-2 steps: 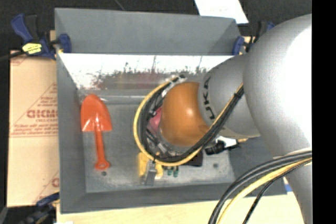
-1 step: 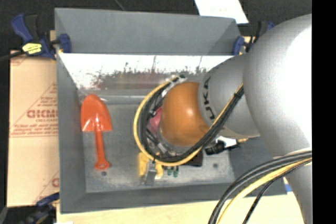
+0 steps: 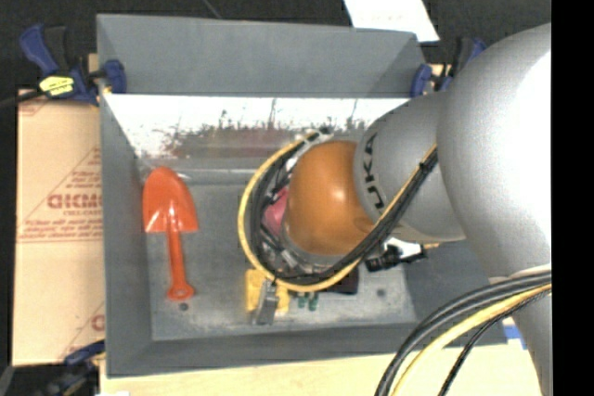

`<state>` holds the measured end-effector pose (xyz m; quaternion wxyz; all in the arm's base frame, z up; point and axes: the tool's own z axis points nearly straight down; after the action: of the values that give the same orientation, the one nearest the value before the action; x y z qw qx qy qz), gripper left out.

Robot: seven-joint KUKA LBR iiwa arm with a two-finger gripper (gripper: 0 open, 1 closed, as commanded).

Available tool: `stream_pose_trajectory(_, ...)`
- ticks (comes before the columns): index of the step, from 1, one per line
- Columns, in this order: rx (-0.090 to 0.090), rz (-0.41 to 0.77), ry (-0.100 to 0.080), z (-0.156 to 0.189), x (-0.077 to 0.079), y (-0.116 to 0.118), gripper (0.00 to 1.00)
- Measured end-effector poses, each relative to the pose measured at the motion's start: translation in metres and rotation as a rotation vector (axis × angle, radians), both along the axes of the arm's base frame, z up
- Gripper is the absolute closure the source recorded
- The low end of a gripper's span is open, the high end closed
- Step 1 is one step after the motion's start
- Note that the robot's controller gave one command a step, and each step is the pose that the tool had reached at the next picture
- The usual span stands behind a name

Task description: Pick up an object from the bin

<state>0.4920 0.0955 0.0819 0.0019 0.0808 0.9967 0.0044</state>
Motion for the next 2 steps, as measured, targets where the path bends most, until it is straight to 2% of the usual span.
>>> stream_pose_trajectory(1, -0.002, 0.000, 0.011, 0.031, -0.003, -0.001, 1.00)
stream_pose_trajectory(2, -0.001, 0.001, 0.003, 0.066, -0.001, -0.001, 1.00)
